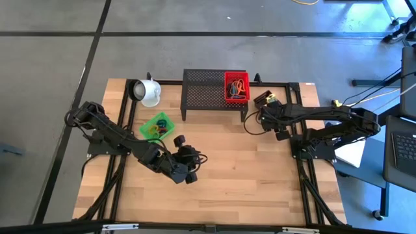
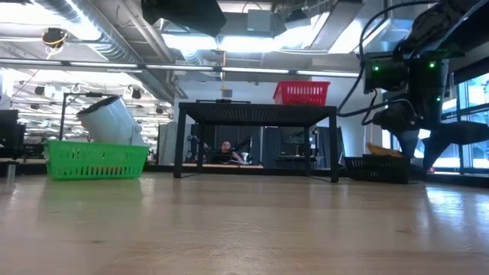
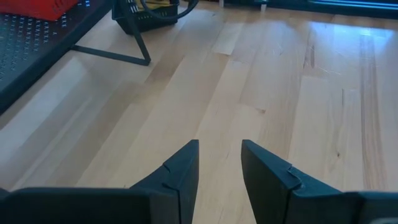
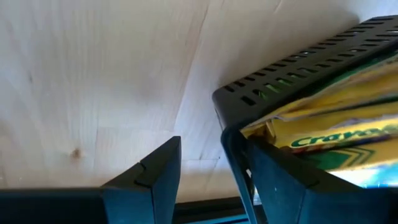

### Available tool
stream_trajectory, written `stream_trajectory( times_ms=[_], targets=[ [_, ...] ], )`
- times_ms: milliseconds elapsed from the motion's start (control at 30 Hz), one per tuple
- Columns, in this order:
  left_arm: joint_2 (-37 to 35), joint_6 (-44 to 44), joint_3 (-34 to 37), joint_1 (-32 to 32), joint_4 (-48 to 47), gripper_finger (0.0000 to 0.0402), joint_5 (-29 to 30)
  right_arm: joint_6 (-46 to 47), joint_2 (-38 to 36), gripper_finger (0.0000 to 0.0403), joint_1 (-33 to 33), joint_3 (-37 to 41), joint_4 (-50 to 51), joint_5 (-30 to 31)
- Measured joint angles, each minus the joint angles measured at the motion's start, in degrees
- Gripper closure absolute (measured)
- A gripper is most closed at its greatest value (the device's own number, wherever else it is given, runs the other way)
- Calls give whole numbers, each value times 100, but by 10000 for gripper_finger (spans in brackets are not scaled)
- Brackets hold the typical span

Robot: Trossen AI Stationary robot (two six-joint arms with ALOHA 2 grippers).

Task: Pick & Place Office Desk Supplies
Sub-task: Put the black bin on the shelf

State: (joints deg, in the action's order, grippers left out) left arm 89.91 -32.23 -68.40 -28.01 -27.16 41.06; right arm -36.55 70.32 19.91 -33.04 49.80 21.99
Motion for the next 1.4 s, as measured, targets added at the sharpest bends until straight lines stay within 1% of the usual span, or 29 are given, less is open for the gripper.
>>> stream_trajectory(
  times_ms=[167,267,400,600,667,733,867,1000,1067,1167,1300,1400],
  targets=[
    [0,0,0,0,0,288,-4,58,-2,222,47,53,-72,-9],
    [0,0,0,0,0,288,-2,153,0,241,47,53,-63,130],
    [0,0,0,0,0,288,-2,193,0,286,47,53,-66,252],
    [0,0,0,0,0,288,-4,305,0,374,46,53,-73,434],
    [0,0,0,0,0,288,-6,317,0,390,49,58,-13,458],
    [0,-3,0,0,1,288,-7,411,0,388,49,62,10,462],
    [0,-20,0,0,2,288,-11,761,0,370,24,60,180,411],
    [0,-21,0,0,6,288,-11,1308,0,381,-195,60,508,358],
    [0,-21,0,0,14,288,-13,1632,0,391,-376,43,678,253],
    [0,-22,0,0,37,288,-15,2014,0,392,-702,-76,932,106],
    [0,-22,0,0,42,288,-22,2469,0,380,-1319,-401,1179,33],
    [0,-138,0,0,42,288,-24,2714,0,380,-1749,-729,1272,-128]
  ],
)
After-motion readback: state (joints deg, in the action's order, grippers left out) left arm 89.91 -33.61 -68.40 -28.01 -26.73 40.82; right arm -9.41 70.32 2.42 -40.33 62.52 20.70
